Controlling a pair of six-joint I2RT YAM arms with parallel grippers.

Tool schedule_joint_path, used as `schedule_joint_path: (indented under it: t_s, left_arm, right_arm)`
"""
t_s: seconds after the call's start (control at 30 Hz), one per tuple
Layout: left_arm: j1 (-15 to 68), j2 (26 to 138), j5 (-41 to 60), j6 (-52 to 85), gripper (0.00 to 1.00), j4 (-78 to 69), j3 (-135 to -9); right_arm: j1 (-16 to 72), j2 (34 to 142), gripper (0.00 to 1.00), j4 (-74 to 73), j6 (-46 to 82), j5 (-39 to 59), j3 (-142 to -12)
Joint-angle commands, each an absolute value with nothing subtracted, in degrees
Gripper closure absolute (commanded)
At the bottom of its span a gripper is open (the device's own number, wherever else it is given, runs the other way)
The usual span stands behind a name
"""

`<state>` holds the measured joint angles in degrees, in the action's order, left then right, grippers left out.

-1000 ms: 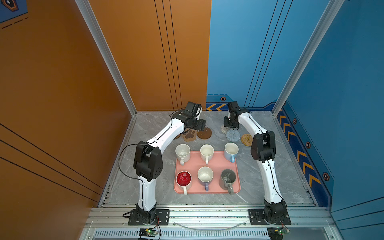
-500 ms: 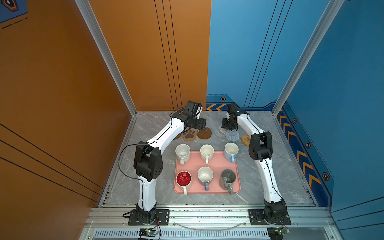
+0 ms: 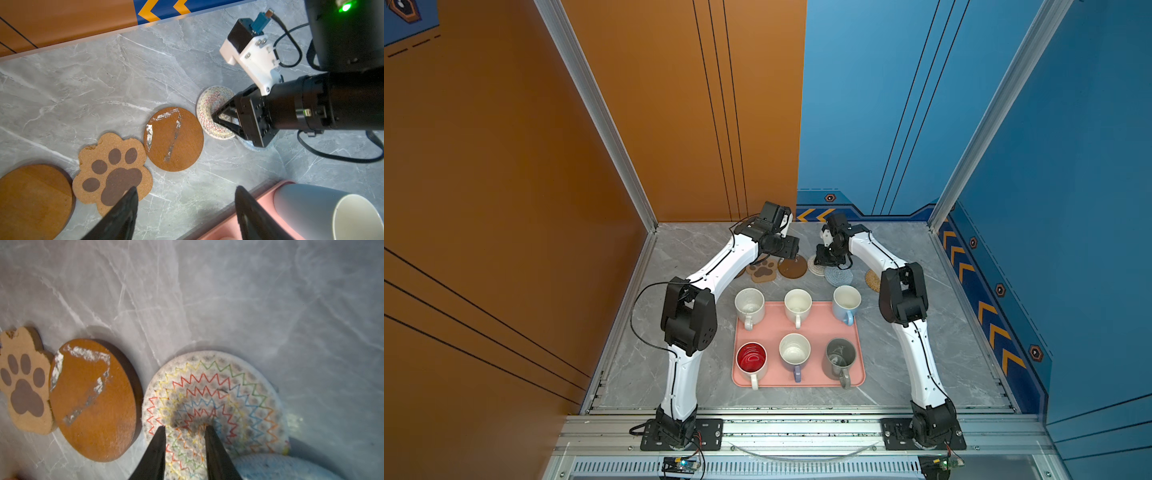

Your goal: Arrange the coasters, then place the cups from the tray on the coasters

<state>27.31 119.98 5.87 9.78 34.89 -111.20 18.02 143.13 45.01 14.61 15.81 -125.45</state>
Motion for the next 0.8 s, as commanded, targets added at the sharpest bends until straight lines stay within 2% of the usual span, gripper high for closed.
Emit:
schedule_joint_path:
  t_s: [0.0,0.13,0.23,0.5,0.67,0.77]
  left_arm:
    - [28.33,122.08,7.52,10.35,0.27,34.86,-114.16]
    - [28.99,124.22,8.06,10.72,0.29,34.8,-116.54]
    - [29.43,125.79,8.46,10.99,0.3,34.88,-118.74]
    - [30.87,129.91,9.91,11.69,0.36,34.85,-125.16]
    - [32.09,132.45,11.43,11.78,0.43,34.8,-127.64]
    - [32.89,134.71,12.76,11.94,0.51,34.82,-129.37]
  right_arm:
    - [18.67,143.94,0.69,53.35,12.24,15.88,-121.58]
    - [18.33,142.95,0.69,53.42,12.04,15.31,-121.33]
    - [17.87,141.96,0.62,53.27,12.08,14.51,-122.53]
    - [15.83,134.84,0.56,47.83,14.32,17.44,-123.32]
    - [13.62,129.88,0.56,47.82,14.59,17.94,-119.49]
    - [11.83,126.84,0.62,47.81,14.78,16.81,-114.44]
